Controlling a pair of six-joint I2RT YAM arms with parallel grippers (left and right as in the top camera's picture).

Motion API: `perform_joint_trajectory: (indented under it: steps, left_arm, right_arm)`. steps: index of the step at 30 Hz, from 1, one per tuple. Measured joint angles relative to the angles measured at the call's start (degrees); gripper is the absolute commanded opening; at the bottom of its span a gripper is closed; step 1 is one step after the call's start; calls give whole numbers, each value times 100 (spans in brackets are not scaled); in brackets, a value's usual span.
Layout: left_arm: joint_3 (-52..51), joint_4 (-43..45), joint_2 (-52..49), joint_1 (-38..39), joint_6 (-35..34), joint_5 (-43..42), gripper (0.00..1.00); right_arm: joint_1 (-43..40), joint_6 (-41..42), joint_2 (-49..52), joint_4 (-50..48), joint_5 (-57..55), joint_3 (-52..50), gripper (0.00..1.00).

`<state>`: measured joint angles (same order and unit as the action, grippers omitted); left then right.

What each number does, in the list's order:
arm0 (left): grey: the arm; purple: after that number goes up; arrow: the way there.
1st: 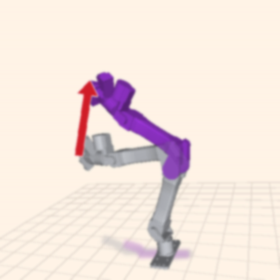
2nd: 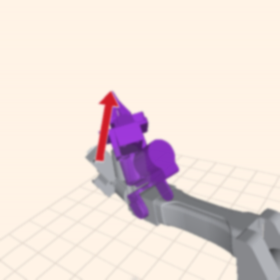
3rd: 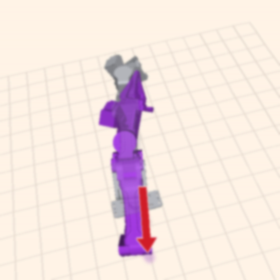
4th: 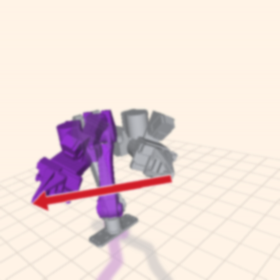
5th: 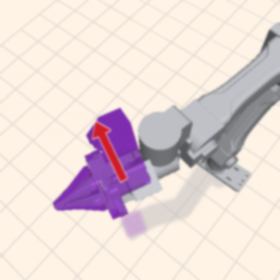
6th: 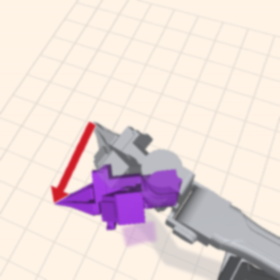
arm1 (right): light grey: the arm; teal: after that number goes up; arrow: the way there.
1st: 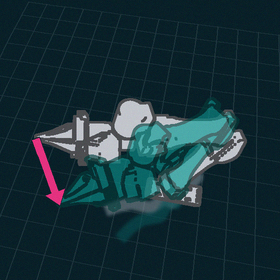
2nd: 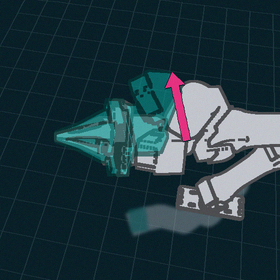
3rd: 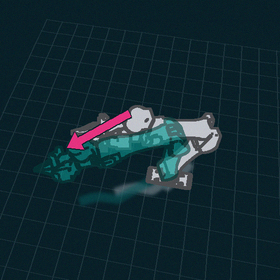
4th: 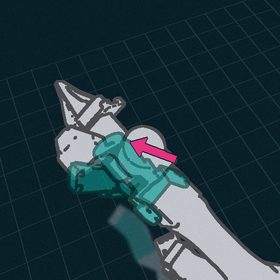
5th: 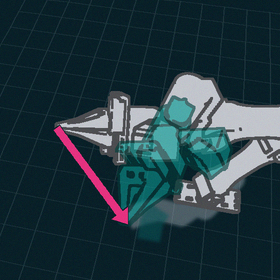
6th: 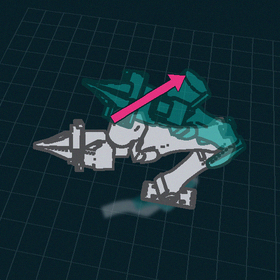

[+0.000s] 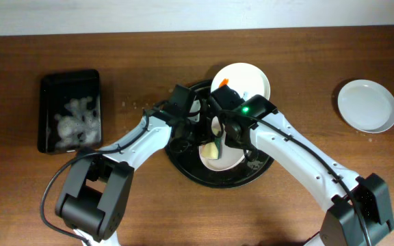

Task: Clean dirty plates on tray and stack at the side
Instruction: 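Keep wiping the tilted pink plate's face with the left gripper's sponge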

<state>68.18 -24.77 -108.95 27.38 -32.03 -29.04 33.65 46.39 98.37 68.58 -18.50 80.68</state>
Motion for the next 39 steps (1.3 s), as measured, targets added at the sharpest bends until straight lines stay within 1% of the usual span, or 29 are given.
perform_joint_trajectory:
  steps: [4,11,18,25,28,31,36,39]
  left_arm:
    - [-225,236,0,-11,-105,382,0]
    - [-319,258,4,33,-166,929,0]
    - [-319,229,52,-13,-164,1113,0]
    - [-319,192,623,-256,-50,1447,0]
    - [-310,267,852,-275,-33,1410,0]
    - [-308,341,868,-221,-35,1252,0]
    - [-308,437,866,205,-240,1032,0]
    - [-306,852,745,490,-389,964,0]
  right_arm:
    - [0,-4,0,24,2,0,4]
    - [0,-120,0,105,15,0,4]
    - [24,-157,28,254,-50,0,4]
    - [26,-177,28,389,-337,0,4]
    - [28,-210,28,387,-376,0,4]
    - [28,-243,28,387,-407,0,4]
    - [28,-273,28,380,-415,0,4]
    - [26,-289,28,356,-417,2,4]
